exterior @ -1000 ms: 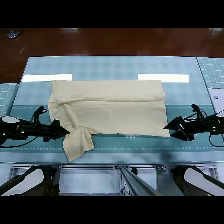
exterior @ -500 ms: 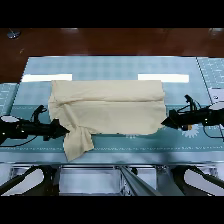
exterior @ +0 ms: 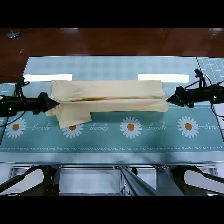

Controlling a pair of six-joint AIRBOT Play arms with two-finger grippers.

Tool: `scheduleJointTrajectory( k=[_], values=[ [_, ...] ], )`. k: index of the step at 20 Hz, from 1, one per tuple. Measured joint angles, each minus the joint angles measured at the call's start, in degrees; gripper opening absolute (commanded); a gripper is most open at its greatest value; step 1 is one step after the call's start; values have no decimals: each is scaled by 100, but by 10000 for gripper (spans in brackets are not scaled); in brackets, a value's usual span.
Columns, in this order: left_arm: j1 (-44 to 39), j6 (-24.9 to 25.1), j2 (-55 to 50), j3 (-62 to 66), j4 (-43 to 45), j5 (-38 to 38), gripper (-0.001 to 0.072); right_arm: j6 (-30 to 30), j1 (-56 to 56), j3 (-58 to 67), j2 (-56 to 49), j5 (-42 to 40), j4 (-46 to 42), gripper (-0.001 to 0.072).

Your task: Fold the shirts.

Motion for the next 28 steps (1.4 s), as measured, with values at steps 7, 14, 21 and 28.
scheduleJointTrajectory(
  k=[7, 14, 21, 28],
  values=[
    [-616, -431, -1504, 1698, 87, 776, 29, 472, 339, 1515, -1384, -590, 131, 26],
    [-756, -719, -2472, 2677, 76, 896, 705, 621, 485, 2472, -2428, -758, 516, 632],
    [-120, -1578, -2492, 3530, 1928, -914, 702, 555, -44, 2868, -2496, -212, 149, 616],
    [48, -1690, -1038, 2201, 2699, -234, 702, 809, 162, 2796, -2881, 479, -372, 616]
  ],
)
